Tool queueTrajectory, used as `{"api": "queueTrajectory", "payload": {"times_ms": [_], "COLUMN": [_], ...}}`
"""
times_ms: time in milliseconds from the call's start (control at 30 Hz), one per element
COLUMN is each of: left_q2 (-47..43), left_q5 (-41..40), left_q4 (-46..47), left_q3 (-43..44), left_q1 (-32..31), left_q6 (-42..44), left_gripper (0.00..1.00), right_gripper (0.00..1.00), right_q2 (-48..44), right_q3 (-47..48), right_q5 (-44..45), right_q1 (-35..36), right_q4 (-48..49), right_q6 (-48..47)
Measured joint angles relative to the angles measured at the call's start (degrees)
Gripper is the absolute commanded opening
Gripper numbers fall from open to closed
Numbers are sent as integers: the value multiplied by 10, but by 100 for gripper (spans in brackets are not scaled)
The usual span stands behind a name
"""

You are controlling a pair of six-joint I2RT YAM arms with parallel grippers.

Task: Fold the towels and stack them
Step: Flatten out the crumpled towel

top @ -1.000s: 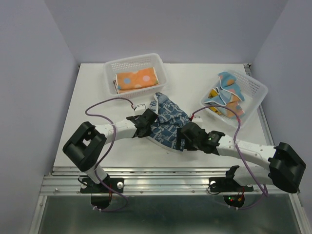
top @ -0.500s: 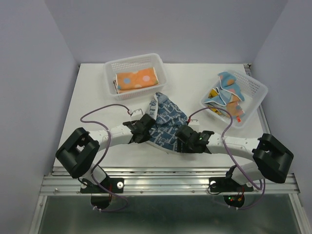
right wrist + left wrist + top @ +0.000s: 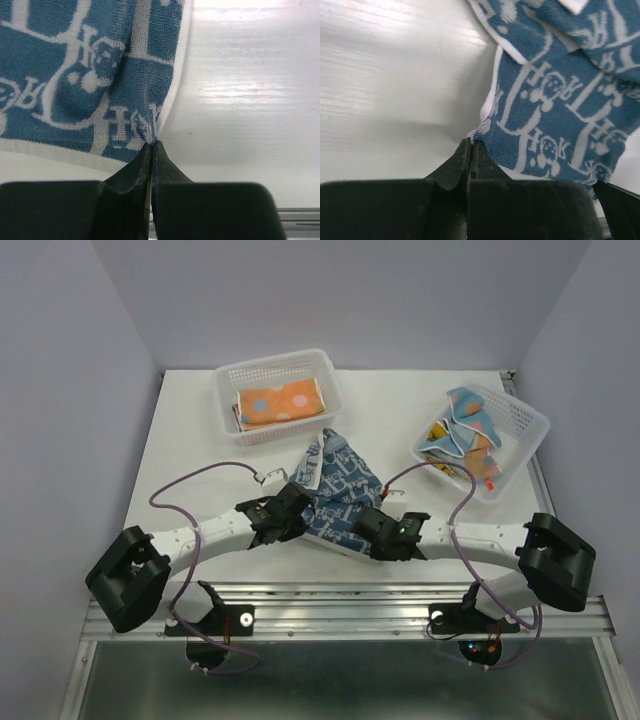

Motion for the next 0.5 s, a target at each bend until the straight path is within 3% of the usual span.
{"api": "queueTrajectory", "payload": {"times_ms": [200, 333, 500], "left_q2": [-119, -219, -296], "left_q5": [0, -10, 4], "left_q4": [-18, -30, -31], "left_q3": [17, 94, 211], "left_q1": [-27, -33, -33], "left_q6": [23, 53, 98], "left_gripper": [0, 0, 0], "right_gripper": [1, 1, 1], "right_q2": [-130, -238, -303], "right_q3": [33, 112, 186], "right_q5": [-1, -6, -46], "right_q1": [2, 2, 2], "right_q4": [-38, -20, 16], "right_q6": [-69, -129, -192]}}
